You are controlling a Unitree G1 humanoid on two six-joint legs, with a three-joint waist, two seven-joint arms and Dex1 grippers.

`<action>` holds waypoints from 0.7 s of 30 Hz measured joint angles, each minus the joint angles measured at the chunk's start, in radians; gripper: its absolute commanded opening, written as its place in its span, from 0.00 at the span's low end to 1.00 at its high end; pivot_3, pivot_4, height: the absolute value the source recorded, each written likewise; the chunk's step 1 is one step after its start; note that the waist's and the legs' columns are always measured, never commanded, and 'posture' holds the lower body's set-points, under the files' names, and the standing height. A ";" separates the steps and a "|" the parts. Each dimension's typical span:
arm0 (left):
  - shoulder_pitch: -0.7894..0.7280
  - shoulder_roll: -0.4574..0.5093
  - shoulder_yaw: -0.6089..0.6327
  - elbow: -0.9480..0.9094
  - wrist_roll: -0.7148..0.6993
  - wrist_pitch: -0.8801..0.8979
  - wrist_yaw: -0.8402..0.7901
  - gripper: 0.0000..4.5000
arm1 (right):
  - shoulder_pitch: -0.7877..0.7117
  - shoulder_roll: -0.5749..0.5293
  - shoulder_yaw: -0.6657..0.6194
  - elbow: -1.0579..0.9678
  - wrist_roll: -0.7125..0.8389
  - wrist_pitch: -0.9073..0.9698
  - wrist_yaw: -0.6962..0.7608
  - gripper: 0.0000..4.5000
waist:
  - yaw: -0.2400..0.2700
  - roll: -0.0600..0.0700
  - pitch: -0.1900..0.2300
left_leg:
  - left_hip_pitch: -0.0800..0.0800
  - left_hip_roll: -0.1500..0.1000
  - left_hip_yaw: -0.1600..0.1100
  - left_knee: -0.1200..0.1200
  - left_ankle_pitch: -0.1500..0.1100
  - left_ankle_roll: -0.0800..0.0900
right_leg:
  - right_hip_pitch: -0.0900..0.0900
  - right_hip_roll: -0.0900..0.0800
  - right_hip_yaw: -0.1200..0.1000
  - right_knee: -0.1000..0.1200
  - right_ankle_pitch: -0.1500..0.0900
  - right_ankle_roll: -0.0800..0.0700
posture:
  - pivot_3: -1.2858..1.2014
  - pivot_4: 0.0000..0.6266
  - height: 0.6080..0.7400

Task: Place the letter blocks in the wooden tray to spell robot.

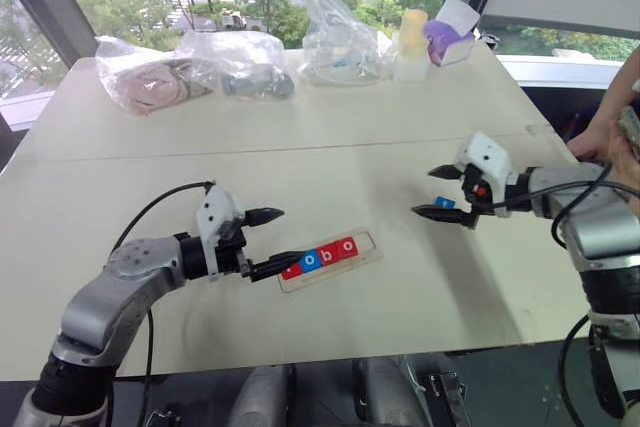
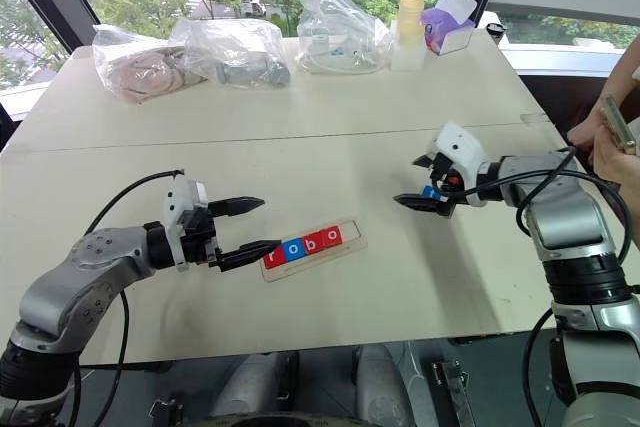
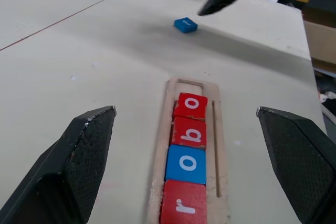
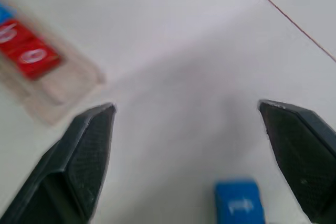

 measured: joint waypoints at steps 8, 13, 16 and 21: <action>-0.026 0.000 -0.009 0.027 0.012 -0.004 -0.029 1.00 | 0.105 0.012 0.003 -0.019 0.000 0.035 -0.114 0.99 | 0.000 0.000 0.000 | 0.000 0.000 0.000 0.000 0.000 0.000 | 0.000 0.000 0.000 0.000 0.000 0.001 | 0.52 0.24 1.00; -0.029 0.000 -0.009 0.028 0.016 -0.004 -0.032 1.00 | 0.100 0.012 0.008 0.058 -0.011 0.029 -0.174 0.99 | 0.000 0.000 0.000 | 0.000 0.000 0.000 0.000 0.000 0.000 | 0.000 0.000 0.000 0.000 0.000 0.001 | 0.52 0.24 1.00; -0.028 0.000 -0.009 0.028 0.017 -0.004 -0.031 1.00 | 0.093 0.020 0.008 0.080 -0.009 0.029 -0.197 0.99 | -0.001 0.000 0.000 | 0.000 0.000 0.000 0.000 0.000 0.000 | 0.000 0.000 0.000 0.000 0.001 0.002 | 0.52 0.24 1.00; -0.028 -0.002 -0.009 0.028 0.017 -0.003 -0.027 1.00 | 0.062 0.063 0.004 0.085 0.007 0.092 -0.248 0.99 | -0.001 0.000 0.000 | 0.000 0.000 0.000 0.000 0.000 0.000 | 0.000 0.000 0.000 0.000 0.001 0.002 | 0.52 0.24 1.00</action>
